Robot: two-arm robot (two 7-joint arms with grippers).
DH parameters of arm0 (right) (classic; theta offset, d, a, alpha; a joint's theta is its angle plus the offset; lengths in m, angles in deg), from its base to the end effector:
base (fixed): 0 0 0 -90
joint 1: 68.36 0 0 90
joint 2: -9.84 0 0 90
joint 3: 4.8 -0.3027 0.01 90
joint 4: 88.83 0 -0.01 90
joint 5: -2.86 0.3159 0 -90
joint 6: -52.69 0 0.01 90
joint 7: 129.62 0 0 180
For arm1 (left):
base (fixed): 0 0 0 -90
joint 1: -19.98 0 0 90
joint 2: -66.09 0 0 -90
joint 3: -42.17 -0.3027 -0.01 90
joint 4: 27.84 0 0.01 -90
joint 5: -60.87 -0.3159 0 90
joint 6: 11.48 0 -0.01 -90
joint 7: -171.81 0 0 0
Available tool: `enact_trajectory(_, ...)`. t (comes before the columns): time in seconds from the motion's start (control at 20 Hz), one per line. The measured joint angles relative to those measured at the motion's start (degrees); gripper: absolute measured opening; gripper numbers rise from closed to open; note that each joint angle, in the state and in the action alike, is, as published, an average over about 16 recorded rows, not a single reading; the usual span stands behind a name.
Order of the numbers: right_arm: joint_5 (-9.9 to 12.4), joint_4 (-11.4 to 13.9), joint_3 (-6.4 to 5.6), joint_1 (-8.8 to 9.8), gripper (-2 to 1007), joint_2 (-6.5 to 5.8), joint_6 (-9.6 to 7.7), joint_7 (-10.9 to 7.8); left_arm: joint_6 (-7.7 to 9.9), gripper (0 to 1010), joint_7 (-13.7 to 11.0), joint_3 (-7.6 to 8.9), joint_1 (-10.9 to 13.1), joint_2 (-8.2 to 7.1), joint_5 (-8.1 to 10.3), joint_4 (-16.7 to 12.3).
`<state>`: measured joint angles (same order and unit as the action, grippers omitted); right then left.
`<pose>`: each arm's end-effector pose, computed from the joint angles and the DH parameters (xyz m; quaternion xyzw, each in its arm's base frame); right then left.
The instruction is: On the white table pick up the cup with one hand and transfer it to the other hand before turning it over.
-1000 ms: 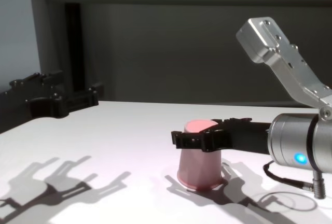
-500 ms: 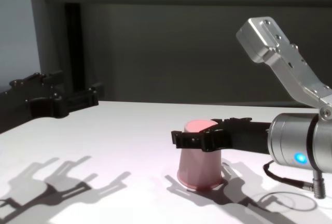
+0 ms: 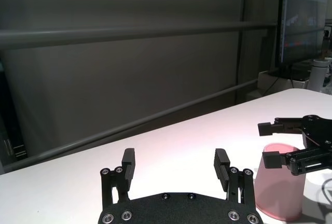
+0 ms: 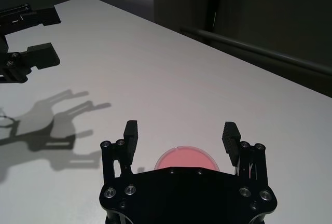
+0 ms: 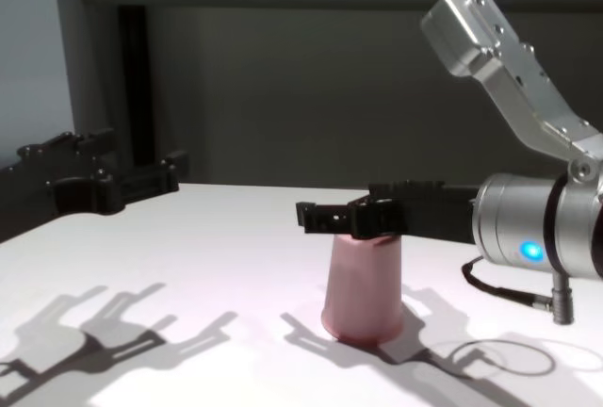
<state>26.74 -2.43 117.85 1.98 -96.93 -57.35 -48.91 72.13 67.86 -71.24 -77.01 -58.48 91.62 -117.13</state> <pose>0.3899 0.0765 -0.2581 -0.1127 0.0736 -0.4256 0.8949 0.3468 0.0698 -0.2954 0.0273 -0.0216 0.4751 0.8792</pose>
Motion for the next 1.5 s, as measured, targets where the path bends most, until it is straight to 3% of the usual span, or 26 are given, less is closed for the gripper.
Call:
enact_trajectory(0.35,-0.4,1.9,-1.93,-0.01,1002,0.51,0.36,-0.11,0.0,1001,0.0,0.0,0.0,0.0,0.0,0.0)
enact_trajectory(0.7,-1.1,4.4,-4.77,1.29,1002,-0.19,0.58,0.9,0.0,1001,0.0,0.0,0.0,0.0,0.0,0.0)
enact_trajectory(1.05,-2.6,5.9,-8.05,3.86,1002,-1.87,1.24,2.33,0.0,1001,0.0,0.0,0.0,0.0,0.0,0.0)
enact_trajectory(1.5,-4.4,5.7,-12.09,8.0,1002,-3.27,2.16,3.8,0.0,1001,0.0,0.0,0.0,0.0,0.0,0.0)
